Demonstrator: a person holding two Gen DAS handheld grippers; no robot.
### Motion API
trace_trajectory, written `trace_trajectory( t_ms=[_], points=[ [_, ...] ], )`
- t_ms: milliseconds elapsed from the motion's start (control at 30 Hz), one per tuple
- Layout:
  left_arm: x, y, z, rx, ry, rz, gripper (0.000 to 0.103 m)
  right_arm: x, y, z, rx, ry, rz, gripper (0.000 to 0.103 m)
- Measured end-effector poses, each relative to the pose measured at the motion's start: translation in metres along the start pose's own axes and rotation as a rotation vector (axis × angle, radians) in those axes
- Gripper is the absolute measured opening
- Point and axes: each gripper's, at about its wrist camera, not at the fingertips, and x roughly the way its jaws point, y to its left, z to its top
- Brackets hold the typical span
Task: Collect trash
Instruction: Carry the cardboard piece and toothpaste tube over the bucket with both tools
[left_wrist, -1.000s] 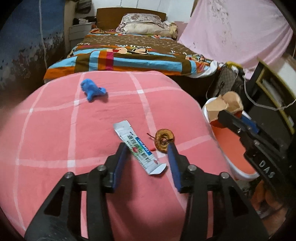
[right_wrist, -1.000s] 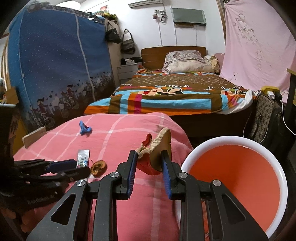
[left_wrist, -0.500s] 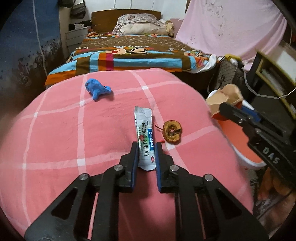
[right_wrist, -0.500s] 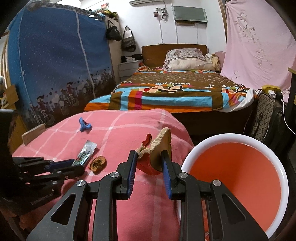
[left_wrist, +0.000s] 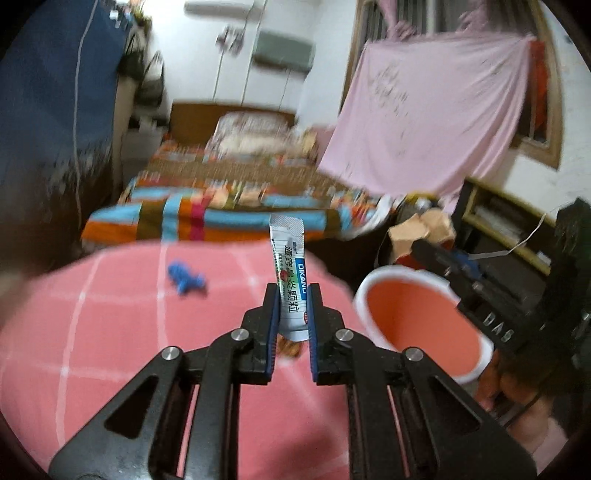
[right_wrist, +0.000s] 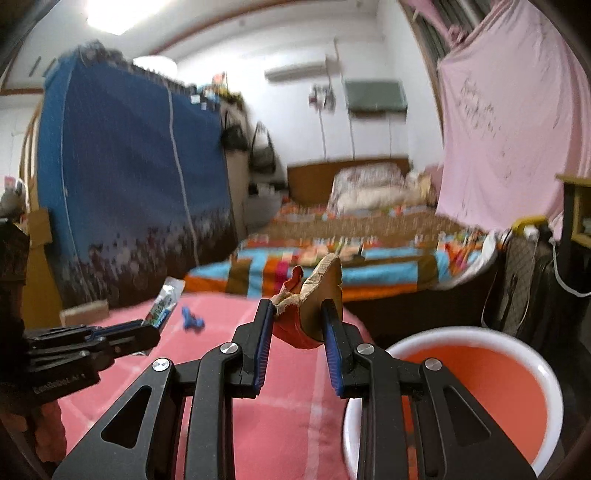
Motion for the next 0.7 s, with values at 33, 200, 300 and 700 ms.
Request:
trace_trajectory(
  t_ms=[33,200,300,700],
  points=[
    [-0.003,-0.004,0.004,0.009,-0.027,-0.011,0.000,-0.007,-0.002,0.002,0.006,-0.040,-0.012,0.026],
    [-0.012,-0.038,0.019,0.102,-0.148,-0.080,0.000,-0.030,-0.021,0.011,0.051,-0.165,-0.058,0.026],
    [-0.005,-0.058,0.022,0.143,-0.159,-0.129,0.000,-0.040,-0.034,0.015,0.068,-0.194,-0.090,0.026],
    [0.026,-0.103,0.004,0.188,-0.035,-0.242,0.000,-0.060,-0.075,0.008,0.111,-0.122,-0.230,0.027]
  ],
)
